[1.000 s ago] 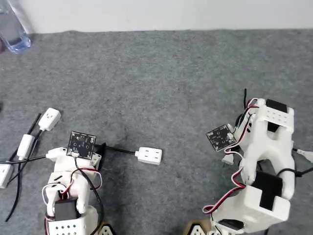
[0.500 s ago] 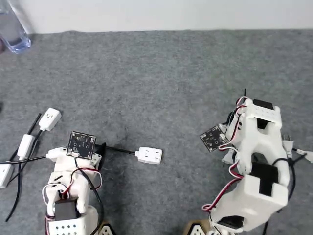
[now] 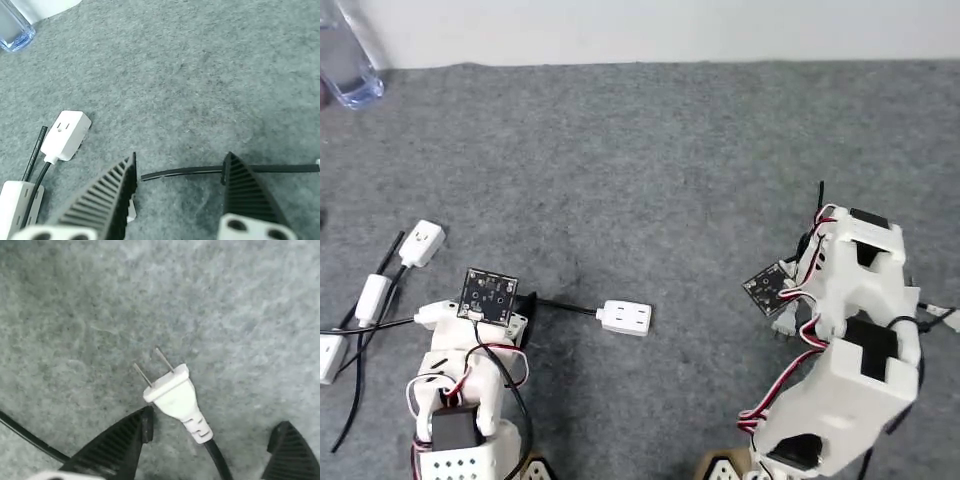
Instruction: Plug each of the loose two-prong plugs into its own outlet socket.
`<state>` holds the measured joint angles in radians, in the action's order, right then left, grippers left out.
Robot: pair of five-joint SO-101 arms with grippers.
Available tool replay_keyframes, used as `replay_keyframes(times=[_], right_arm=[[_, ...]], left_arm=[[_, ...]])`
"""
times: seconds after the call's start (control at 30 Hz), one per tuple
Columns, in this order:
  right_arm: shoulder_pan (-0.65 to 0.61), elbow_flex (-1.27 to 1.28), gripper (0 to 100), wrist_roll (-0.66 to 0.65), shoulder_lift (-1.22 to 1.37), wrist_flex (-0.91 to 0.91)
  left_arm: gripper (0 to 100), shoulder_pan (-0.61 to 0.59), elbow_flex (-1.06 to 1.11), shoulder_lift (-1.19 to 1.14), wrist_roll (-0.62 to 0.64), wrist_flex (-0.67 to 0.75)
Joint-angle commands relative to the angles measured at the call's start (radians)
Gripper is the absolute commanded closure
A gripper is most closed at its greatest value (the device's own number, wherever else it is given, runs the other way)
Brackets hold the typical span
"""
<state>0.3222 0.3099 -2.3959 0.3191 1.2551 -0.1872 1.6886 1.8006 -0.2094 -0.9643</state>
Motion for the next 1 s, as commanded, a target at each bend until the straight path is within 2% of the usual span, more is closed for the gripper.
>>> replay_keyframes(times=[0.0,0.17,0.23,0.37,0.5,0.77,0.97], right_arm=[[0.019,-0.014,66.3,-0.046,0.022,-0.016],[0.025,-0.009,67.8,-0.04,0.022,-0.01],[0.027,-0.008,73.8,-0.034,0.024,-0.007],[0.019,-0.011,83.5,0.071,0.022,0.007],[0.018,-0.008,83.4,0.127,0.022,0.016],[0.048,-0.008,83.4,0.132,0.022,0.09],[0.093,-0.008,83.4,0.132,0.031,0.225]], left_arm=[[74,0.0,-0.004,0.0,-0.006,-0.003],[74,0.0,-0.004,0.0,-0.006,-0.003],[74,0.0,-0.004,0.0,-0.006,-0.003],[74,0.0,-0.004,0.0,-0.006,-0.003],[74,0.0,-0.004,0.0,-0.006,-0.003],[74,0.0,-0.004,0.0,-0.006,-0.005],[74,0.0,-0.004,0.0,-0.006,-0.005]])
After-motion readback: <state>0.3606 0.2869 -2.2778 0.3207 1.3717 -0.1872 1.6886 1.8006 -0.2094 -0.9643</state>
